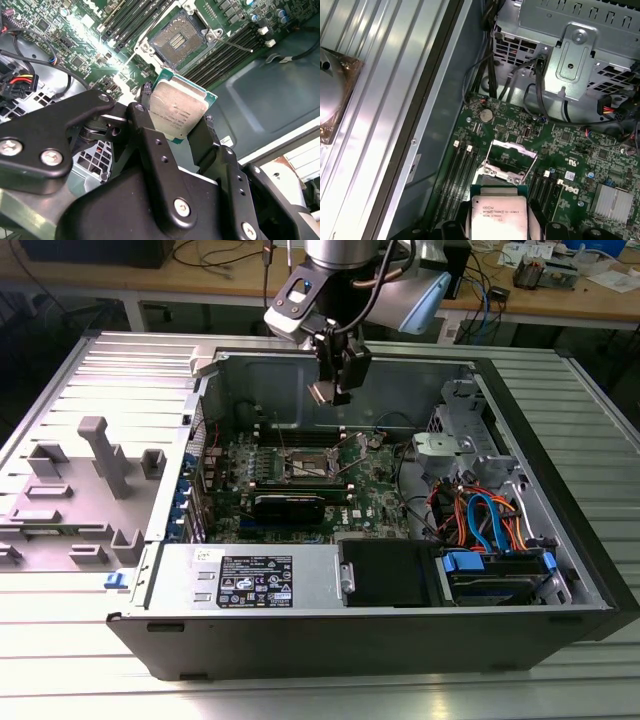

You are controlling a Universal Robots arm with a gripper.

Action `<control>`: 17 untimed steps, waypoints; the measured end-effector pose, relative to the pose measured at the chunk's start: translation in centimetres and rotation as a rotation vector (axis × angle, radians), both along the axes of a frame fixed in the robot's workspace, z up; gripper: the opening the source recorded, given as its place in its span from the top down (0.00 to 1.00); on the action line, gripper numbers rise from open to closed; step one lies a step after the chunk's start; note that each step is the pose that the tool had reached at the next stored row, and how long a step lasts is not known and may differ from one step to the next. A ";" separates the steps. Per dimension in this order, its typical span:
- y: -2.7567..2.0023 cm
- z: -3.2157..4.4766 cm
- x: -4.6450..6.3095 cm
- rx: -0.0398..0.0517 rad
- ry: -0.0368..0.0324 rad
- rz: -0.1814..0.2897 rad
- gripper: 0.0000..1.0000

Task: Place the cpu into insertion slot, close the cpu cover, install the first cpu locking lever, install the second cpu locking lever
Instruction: 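Place the cpu into insertion slot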

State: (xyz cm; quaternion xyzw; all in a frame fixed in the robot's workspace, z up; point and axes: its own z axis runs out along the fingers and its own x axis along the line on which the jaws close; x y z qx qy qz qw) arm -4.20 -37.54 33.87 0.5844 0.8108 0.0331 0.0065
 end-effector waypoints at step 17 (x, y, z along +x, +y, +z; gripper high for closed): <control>-0.08 -0.31 0.0 -0.0003 0.0004 -0.083 0.46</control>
